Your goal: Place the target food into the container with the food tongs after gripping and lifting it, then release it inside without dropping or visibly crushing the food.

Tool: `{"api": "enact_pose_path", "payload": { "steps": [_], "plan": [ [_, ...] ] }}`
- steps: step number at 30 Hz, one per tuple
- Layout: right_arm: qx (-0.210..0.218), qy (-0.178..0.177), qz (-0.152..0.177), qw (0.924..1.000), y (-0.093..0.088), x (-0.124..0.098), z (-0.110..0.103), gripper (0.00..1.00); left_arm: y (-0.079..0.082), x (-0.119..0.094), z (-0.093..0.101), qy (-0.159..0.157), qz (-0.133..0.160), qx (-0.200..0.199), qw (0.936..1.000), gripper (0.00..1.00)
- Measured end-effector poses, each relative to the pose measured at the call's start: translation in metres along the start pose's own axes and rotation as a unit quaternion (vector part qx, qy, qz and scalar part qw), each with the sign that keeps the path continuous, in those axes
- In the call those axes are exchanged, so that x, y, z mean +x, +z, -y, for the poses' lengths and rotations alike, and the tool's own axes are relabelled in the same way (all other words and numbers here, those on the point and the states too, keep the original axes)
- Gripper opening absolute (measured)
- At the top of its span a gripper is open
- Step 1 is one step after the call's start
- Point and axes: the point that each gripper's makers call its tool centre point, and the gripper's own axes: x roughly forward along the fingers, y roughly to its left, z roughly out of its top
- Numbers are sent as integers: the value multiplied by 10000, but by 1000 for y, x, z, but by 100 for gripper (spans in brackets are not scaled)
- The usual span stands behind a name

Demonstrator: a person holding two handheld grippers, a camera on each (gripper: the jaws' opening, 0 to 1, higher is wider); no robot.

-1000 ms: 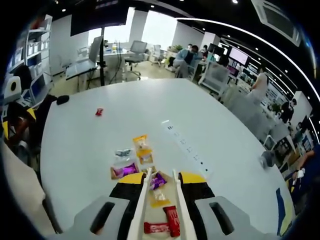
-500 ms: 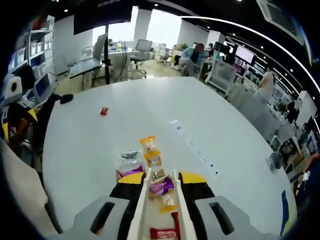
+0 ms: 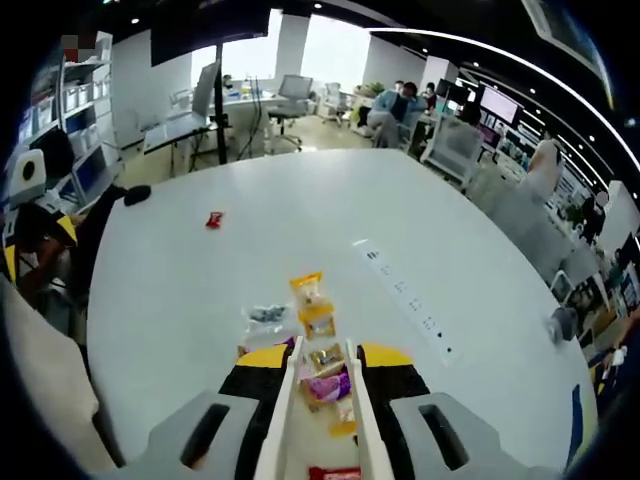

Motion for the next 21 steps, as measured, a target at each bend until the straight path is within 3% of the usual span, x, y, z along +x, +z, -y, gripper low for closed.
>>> {"api": "enact_pose_path", "payload": {
  "steps": [11,21],
  "plan": [
    [-24,87,-77,9999,0,11,0,26,2,6,-6,-29,-28,-27,10000,61],
    [30,282,-208,9994,-9,24,-14,26,2,10,-9,-61,-67,-69,9999,61]
  ]
}}
